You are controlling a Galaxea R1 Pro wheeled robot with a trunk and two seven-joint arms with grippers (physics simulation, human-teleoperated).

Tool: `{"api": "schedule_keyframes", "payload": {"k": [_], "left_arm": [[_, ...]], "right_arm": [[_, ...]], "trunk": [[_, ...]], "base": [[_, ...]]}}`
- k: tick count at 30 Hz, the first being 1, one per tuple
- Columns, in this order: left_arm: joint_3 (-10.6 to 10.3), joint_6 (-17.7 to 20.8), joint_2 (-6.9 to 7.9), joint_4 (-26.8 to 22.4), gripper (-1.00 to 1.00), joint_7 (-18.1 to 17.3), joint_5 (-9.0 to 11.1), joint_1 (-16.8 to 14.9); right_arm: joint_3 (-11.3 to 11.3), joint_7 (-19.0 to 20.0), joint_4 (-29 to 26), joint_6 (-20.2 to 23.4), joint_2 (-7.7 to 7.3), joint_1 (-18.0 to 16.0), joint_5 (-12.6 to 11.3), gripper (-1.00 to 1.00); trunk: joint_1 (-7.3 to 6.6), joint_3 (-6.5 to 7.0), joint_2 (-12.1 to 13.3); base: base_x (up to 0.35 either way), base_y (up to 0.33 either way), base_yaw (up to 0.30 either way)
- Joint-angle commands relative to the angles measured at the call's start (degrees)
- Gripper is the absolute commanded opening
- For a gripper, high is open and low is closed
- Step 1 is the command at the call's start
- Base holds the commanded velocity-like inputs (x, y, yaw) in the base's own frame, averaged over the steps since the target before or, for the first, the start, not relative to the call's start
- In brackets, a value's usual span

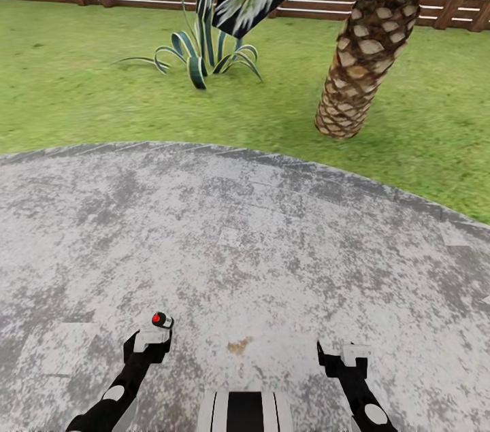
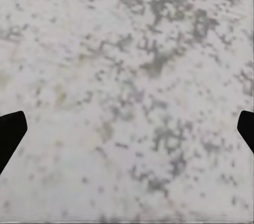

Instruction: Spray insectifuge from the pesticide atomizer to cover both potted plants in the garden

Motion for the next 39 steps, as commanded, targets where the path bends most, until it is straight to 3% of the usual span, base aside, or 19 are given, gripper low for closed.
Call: {"api": "schedule_keyframes", "payload": {"k": [1,10,39], "left_arm": [[0.0,-0.18,0.0,0.04,1.0,-0.03,0.08,-0.02],[0.0,-0.19,0.0,0.04,1.0,-0.05,0.08,-0.02],[0.0,-0.18,-0.44,0.04,1.0,0.04,0.08,-0.02]], "right_arm": [[0.02,-0.16,0.05,-0.16,0.0,-0.02,0.07,1.0],[0.02,-0.16,0.04,-0.16,0.0,-0.02,0.09,1.0],[0.02,-0.17,0.04,-0.16,0.0,-0.02,0.09,1.0]], "trunk": [[0.01,-0.29,-0.03],[0.04,-1.15,-0.04],[0.04,-1.22,-0.04]], "base": [[0.0,0.0,0.0],[0.0,0.0,0.0],[0.063,0.0,0.0]]}}
